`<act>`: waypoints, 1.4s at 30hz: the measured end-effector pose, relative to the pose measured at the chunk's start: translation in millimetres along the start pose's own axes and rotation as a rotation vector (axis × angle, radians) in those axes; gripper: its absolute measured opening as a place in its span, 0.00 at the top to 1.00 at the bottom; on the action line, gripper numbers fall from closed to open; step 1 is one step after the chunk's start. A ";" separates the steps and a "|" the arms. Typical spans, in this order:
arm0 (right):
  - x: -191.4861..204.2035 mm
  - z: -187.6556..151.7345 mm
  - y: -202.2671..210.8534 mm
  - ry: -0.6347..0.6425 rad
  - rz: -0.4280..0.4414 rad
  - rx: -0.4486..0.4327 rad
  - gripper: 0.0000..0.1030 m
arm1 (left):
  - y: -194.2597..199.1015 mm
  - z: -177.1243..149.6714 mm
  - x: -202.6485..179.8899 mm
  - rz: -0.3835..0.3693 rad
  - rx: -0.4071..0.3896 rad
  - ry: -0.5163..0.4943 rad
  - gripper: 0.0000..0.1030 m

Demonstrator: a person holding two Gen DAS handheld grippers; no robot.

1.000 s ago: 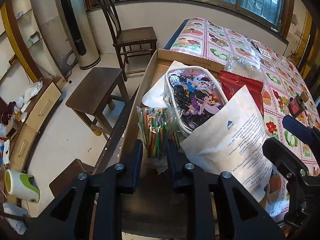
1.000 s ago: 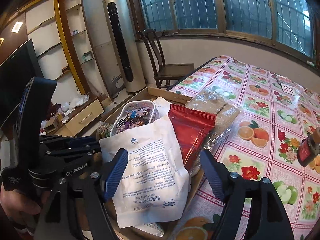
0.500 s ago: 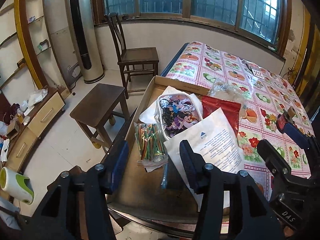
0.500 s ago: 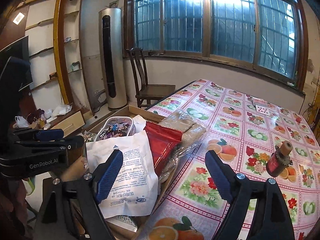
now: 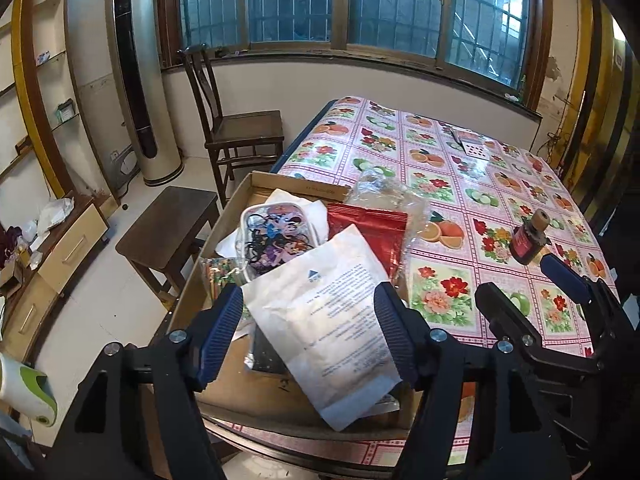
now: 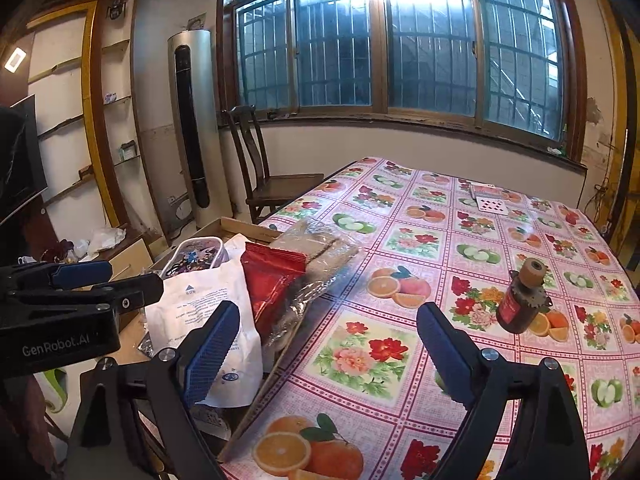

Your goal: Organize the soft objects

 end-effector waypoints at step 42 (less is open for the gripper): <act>-155.9 -60.0 96.8 -0.148 -0.405 -0.077 0.01 | 12.9 -24.5 -191.1 -0.140 -0.048 -0.147 0.19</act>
Point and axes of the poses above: each gripper's, at about its wrist camera, not at the fingertips, and y roughly against the way its jaws point, x to its left, z to its top, the point moved 1 cm from there along -y, roughly the way its jaws point, and after that the axes turned 13 degrees about z, right-handed, at the moved point
